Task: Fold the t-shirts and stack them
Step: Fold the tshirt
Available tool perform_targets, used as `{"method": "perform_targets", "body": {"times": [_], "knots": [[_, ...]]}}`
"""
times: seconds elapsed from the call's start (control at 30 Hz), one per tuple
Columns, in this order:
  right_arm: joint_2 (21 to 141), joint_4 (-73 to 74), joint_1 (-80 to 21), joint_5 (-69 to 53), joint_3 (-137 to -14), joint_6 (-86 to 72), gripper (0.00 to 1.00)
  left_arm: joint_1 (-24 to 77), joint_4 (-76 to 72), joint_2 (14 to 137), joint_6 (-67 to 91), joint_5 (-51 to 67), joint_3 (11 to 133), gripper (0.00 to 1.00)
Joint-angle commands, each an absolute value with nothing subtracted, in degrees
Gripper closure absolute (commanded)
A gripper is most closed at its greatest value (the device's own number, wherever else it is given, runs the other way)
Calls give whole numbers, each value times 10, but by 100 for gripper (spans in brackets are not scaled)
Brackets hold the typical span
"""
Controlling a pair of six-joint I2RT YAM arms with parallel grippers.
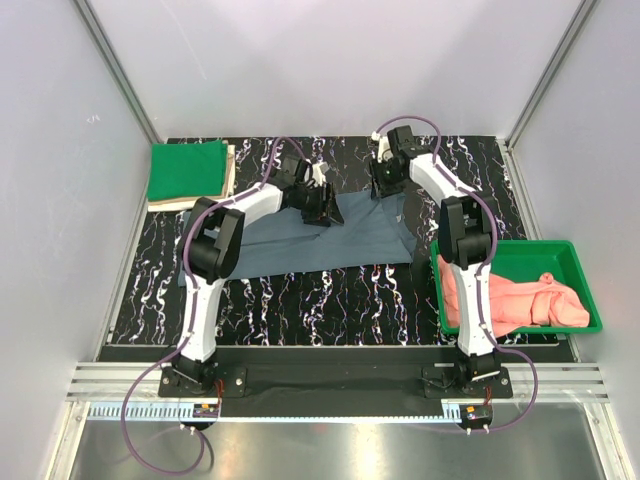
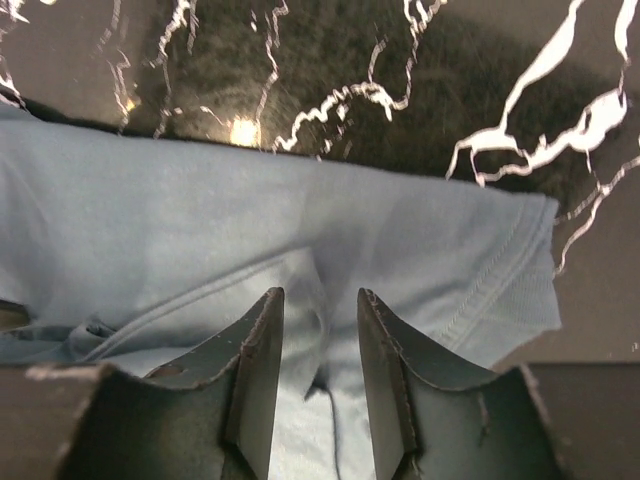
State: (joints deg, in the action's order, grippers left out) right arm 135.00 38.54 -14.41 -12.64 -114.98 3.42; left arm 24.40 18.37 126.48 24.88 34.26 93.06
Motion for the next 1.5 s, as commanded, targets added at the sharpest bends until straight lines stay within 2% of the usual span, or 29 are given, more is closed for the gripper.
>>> {"method": "perform_targets", "body": {"times": [0.0,0.07,0.13,0.17,0.2,0.27,0.3,0.43,0.57,0.63,0.67,0.73,0.83,1.0,1.47], "knots": [[1360,381,-142,-148,-1192,50,59,242,165,1279,247,348,960,40],[1365,381,-142,-150,-1201,47,60,243,165,1284,250,357,966,41],[1368,381,-142,-148,-1205,43,68,244,164,1285,249,359,963,42],[1368,381,-142,-149,-1208,40,74,247,161,1280,249,359,960,43],[1367,381,-142,-149,-1211,37,88,247,159,1277,250,360,958,44],[1358,376,-142,-156,-1214,25,99,247,155,1270,253,365,951,52],[1347,372,-142,-162,-1213,19,100,248,154,1266,257,366,948,54],[1308,344,-142,-175,-1184,4,100,252,151,1246,259,362,932,61],[1275,321,-142,-153,-1135,4,100,260,135,1220,263,352,905,62],[1269,322,-142,-135,-1124,4,87,265,129,1213,265,350,889,58],[1267,323,-142,-136,-1112,12,72,269,127,1209,265,347,886,57],[1267,323,-142,-142,-1104,28,63,272,126,1204,263,345,876,54],[1282,337,-142,-143,-1106,50,56,275,126,1199,258,339,869,53],[1324,363,-141,-143,-1143,59,55,276,127,1196,257,339,865,53],[1380,401,-141,-156,-1224,47,63,281,126,1192,255,335,862,53]]}}
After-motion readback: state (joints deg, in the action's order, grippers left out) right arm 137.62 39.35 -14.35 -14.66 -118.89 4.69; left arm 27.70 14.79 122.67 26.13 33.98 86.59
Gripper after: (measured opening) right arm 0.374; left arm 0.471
